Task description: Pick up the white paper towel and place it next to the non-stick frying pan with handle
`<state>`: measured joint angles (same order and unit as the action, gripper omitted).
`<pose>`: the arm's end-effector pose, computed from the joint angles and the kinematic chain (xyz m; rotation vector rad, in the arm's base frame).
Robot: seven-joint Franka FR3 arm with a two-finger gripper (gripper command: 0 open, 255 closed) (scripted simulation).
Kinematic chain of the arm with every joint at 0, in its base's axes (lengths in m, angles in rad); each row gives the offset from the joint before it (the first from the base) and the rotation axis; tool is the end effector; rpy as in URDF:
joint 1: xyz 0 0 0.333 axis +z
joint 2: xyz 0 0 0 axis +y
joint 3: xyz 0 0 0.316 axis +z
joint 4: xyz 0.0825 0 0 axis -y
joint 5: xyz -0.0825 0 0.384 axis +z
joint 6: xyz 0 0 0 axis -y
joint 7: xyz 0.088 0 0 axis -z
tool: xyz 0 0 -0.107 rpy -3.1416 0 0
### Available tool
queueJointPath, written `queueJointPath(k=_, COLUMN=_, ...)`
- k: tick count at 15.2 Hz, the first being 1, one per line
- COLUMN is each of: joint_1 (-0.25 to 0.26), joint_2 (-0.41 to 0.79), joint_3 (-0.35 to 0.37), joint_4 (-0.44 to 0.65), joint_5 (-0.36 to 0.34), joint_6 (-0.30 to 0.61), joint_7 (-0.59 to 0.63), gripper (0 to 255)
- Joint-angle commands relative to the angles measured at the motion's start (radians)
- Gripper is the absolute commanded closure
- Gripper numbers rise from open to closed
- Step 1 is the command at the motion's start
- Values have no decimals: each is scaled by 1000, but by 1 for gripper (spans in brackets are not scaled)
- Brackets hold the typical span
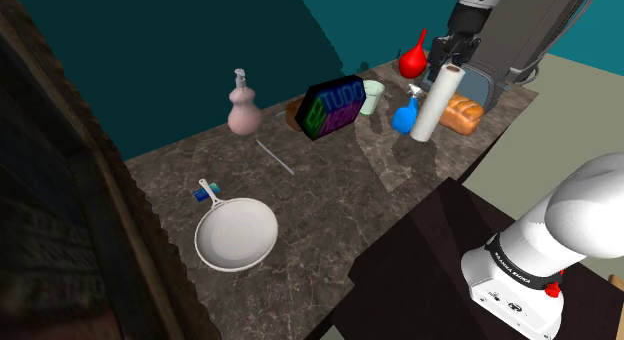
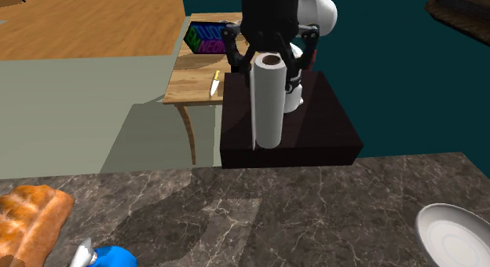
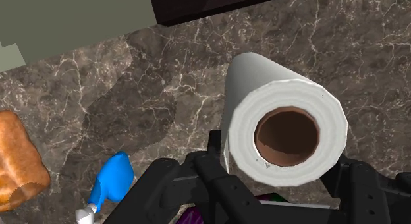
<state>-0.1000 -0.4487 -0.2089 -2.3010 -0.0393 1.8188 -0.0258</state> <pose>0.3923 -0.1367 0.5117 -3.0590 0.3853 0.0506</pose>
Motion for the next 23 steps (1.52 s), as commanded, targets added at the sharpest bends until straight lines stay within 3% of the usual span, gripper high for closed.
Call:
queueJointPath(k=1, joint_1=21, joint_2=-11, joint_3=40, joint_4=-16, joint_5=18, joint_6=5, joint_7=54, gripper=255)
queueJointPath(k=12, joint_1=135, joint_2=53, joint_3=234, joint_4=31, joint_5=115, joint_6=33, joint_7=314, gripper=255)
queueJointPath(k=23, joint_1=231, joint_2=240, joint_3=409, joint_4=213, joint_5=152, joint_6=59, joint_7=570, gripper=255)
